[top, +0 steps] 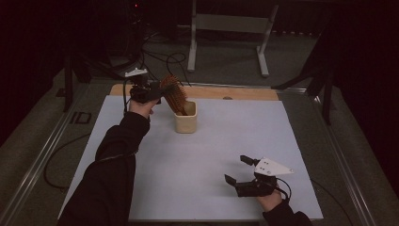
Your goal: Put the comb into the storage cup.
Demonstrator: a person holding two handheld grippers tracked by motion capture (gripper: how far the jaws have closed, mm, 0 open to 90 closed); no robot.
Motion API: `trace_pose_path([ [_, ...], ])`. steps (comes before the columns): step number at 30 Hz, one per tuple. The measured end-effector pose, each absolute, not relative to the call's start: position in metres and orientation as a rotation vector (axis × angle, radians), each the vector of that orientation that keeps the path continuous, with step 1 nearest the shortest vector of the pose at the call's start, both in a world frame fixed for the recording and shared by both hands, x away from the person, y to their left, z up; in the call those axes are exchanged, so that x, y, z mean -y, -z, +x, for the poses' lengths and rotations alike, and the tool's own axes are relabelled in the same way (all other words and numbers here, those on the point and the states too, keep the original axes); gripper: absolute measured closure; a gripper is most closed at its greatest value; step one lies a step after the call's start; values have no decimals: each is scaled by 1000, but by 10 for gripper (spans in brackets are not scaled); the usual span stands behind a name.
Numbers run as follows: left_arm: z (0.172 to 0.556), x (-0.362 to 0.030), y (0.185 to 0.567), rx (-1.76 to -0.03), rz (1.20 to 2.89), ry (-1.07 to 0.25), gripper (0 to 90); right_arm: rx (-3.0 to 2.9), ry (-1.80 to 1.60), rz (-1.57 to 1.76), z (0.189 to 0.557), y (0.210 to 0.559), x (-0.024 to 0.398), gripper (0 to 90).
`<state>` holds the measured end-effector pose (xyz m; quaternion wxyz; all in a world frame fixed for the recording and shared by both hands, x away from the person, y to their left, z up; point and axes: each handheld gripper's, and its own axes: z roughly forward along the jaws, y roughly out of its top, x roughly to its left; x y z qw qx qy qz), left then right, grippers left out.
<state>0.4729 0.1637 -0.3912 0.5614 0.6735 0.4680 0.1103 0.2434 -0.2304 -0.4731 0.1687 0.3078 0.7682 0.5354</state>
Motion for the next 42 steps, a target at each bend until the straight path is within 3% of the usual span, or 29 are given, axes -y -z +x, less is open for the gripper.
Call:
trace_pose_path([
  [7, 466, -169, 384, -1070, 1613, -270, 122, -2184, -1524, 872, 244, 473, 230, 94],
  [13, 463, -169, 383, -1035, 1654, -264, 3, -2185, -1521, 869, 244, 473, 230, 94],
  [29, 456, -169, 386, -899, 1796, -301, 0, -2193, -1498, 871, 249, 480, 233, 94],
  [42, 442, -177, 386, -877, 1809, -286, 0, -2212, -1503, 857, 251, 482, 233, 96],
])
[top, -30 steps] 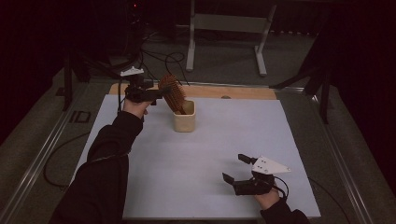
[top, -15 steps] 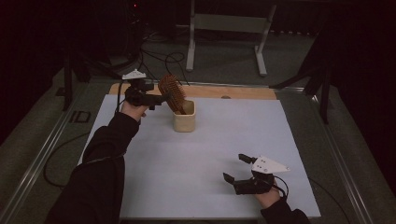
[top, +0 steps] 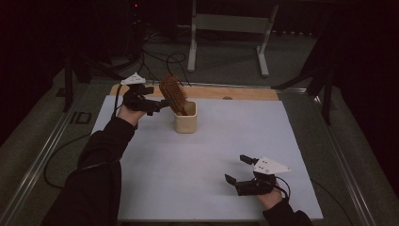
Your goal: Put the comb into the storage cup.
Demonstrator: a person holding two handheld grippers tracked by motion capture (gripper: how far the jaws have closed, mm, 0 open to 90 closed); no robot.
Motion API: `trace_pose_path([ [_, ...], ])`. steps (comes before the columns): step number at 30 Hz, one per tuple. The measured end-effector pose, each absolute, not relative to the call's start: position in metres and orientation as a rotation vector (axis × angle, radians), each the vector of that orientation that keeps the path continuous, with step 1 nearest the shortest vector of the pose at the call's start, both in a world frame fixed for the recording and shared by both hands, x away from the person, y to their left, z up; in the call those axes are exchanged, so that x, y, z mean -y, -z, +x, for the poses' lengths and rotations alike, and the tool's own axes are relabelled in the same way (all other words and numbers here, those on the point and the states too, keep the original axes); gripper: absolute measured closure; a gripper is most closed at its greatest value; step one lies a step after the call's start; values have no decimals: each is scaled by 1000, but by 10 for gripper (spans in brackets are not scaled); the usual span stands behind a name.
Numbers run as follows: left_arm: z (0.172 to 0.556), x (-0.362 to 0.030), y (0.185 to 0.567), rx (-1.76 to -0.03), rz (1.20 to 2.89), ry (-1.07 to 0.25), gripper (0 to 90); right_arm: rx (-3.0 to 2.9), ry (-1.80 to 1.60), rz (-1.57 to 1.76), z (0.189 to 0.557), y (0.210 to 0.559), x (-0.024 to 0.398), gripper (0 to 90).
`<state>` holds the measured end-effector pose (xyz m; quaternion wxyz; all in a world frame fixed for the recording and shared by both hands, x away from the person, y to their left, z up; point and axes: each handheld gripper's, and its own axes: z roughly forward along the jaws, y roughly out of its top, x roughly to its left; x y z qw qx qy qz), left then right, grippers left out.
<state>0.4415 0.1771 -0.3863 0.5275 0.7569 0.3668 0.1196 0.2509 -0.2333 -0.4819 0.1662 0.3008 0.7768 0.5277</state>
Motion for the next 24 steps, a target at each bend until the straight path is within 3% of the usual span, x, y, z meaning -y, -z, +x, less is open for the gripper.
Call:
trace_pose_path([
  [24, 408, -194, 392, -818, 1869, -286, 0, -2221, -1485, 845, 250, 481, 228, 96],
])
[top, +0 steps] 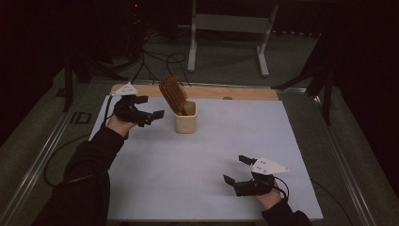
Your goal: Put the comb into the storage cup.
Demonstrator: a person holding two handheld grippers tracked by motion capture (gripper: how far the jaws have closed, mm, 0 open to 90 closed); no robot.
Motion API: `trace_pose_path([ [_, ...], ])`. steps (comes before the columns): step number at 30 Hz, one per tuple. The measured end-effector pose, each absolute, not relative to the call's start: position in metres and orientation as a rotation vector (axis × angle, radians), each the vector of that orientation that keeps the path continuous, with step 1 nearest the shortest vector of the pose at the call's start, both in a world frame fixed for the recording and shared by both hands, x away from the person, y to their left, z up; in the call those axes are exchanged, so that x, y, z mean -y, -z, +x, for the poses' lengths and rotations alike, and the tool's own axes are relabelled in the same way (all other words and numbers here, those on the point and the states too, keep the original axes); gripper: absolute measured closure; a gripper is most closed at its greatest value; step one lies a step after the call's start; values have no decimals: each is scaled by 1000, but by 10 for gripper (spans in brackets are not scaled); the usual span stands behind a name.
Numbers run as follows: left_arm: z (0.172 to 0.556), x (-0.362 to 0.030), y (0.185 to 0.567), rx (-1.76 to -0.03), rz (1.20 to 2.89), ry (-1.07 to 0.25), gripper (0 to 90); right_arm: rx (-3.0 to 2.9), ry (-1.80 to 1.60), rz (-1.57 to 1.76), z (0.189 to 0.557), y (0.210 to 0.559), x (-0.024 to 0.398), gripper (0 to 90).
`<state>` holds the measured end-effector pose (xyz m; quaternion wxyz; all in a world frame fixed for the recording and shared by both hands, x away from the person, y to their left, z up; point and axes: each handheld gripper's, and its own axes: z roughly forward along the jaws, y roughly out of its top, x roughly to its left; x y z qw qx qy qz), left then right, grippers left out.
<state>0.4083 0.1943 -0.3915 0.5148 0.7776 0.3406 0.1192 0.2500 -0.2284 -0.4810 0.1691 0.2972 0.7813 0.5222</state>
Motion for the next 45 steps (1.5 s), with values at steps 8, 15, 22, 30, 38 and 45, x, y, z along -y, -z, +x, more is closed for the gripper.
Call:
trace_pose_path([
  [8, 394, -201, 397, -799, 1873, -275, 0, -2223, -1481, 845, 250, 480, 228, 96],
  [15, 381, -211, 405, -782, 1876, -285, 0, -2224, -1484, 846, 249, 480, 228, 96],
  [22, 369, -222, 416, -776, 1882, -279, 0, -2220, -1486, 847, 249, 480, 228, 96],
  [30, 353, -235, 430, -776, 1903, -291, 0, -2220, -1482, 853, 250, 480, 229, 96],
  [38, 338, -244, 444, -794, 1917, -301, 0, -2222, -1483, 854, 250, 480, 228, 96],
  [45, 321, -249, 457, -805, 1924, -304, 0, -2221, -1486, 854, 250, 480, 228, 96],
])
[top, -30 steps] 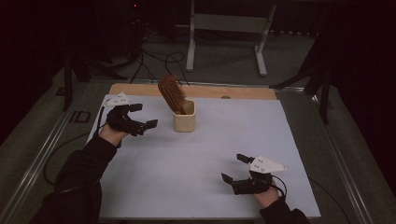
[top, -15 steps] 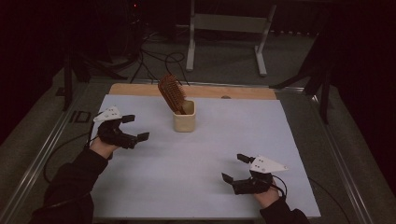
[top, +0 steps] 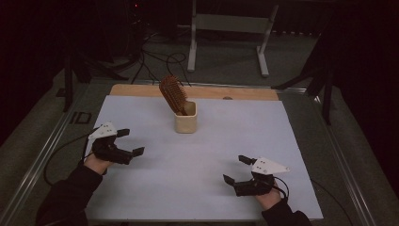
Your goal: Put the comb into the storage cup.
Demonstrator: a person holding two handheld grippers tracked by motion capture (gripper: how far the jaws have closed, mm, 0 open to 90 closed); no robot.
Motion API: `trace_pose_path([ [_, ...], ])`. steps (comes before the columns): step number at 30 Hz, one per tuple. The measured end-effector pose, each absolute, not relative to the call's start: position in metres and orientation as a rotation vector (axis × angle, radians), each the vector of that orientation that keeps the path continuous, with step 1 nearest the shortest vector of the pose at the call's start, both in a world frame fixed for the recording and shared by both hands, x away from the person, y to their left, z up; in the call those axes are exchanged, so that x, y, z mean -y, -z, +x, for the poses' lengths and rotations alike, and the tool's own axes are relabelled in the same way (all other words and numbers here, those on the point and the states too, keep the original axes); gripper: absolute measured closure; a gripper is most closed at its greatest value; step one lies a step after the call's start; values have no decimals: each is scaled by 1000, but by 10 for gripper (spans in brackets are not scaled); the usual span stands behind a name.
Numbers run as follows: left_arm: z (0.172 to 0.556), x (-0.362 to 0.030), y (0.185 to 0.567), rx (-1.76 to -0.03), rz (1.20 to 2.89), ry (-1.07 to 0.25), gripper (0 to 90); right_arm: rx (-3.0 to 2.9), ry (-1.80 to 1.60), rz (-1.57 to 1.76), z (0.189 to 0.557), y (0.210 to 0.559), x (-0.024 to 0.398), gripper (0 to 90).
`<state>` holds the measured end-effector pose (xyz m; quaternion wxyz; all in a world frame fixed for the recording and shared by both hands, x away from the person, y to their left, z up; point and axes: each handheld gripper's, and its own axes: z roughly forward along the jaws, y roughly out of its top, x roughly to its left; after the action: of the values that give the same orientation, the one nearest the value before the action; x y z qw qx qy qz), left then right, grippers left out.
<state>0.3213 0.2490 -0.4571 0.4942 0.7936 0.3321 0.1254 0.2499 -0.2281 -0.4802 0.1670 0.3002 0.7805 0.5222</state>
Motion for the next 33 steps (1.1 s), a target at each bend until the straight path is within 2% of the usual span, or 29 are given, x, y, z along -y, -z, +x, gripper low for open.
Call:
trace_pose_path([
  [33, 265, -277, 504, -895, 1940, -336, 1, -2237, -1470, 837, 250, 483, 227, 96],
])
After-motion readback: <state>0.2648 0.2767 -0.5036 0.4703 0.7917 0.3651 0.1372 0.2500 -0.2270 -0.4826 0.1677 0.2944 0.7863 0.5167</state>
